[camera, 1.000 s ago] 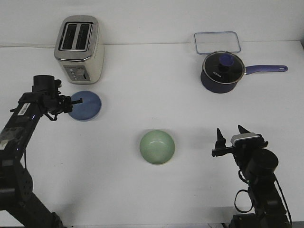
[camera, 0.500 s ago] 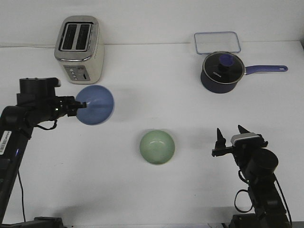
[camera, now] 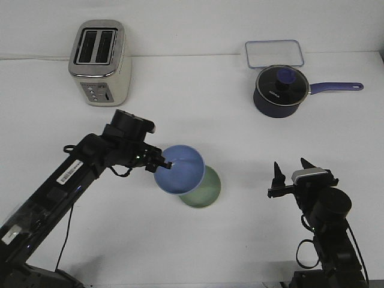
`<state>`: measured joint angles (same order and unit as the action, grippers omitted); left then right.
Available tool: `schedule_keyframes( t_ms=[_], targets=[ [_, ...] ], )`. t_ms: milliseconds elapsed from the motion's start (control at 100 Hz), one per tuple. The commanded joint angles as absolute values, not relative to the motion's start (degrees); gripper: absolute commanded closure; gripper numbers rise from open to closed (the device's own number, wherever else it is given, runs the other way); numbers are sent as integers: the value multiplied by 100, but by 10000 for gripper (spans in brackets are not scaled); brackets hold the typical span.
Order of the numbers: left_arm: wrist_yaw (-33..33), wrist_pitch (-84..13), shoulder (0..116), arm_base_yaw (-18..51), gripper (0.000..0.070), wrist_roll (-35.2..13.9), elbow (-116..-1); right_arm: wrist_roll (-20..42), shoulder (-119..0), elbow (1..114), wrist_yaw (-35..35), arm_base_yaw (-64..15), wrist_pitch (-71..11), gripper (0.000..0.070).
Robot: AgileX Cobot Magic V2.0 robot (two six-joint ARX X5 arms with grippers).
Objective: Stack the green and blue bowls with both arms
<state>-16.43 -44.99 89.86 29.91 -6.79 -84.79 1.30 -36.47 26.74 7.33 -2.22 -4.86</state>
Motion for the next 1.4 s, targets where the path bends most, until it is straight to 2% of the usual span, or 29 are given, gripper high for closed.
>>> schedule_keyframes(
  t_ms=[0,510,540,630,680,770,1110,1290,1390],
  targets=[
    [-1656,-4447,9279,3135,690,-672,-8541,169,-3673,2729,733,-233,-429,172],
    [-1656,-4049,9931,3697,674,-701,-8543,169,-3673,2731,731,-233,-432,172],
    [-1656,-4014,9931,3712,651,-703,-8543,169,-3673,2729,733,-233,-432,172],
    [-1656,-3975,9931,3719,498,-711,-8543,169,-3673,2729,731,-233,-432,172],
    [-1653,-3975,9931,3719,437,-709,-8543,169,-3673,2729,731,-233,-432,172],
    [-1653,-3966,9931,3719,392,-698,-8543,169,-3673,2731,733,-233,-432,172],
    [-1590,-3907,9483,3463,392,-513,-8545,169,-3673,2729,731,-233,-432,172],
    [-596,-3913,8823,3124,392,-255,-8543,169,-3673,2731,731,-233,-429,172],
    [-445,-3905,8471,2790,392,-257,-8541,169,-3673,2729,731,-228,-432,172]
  ],
)
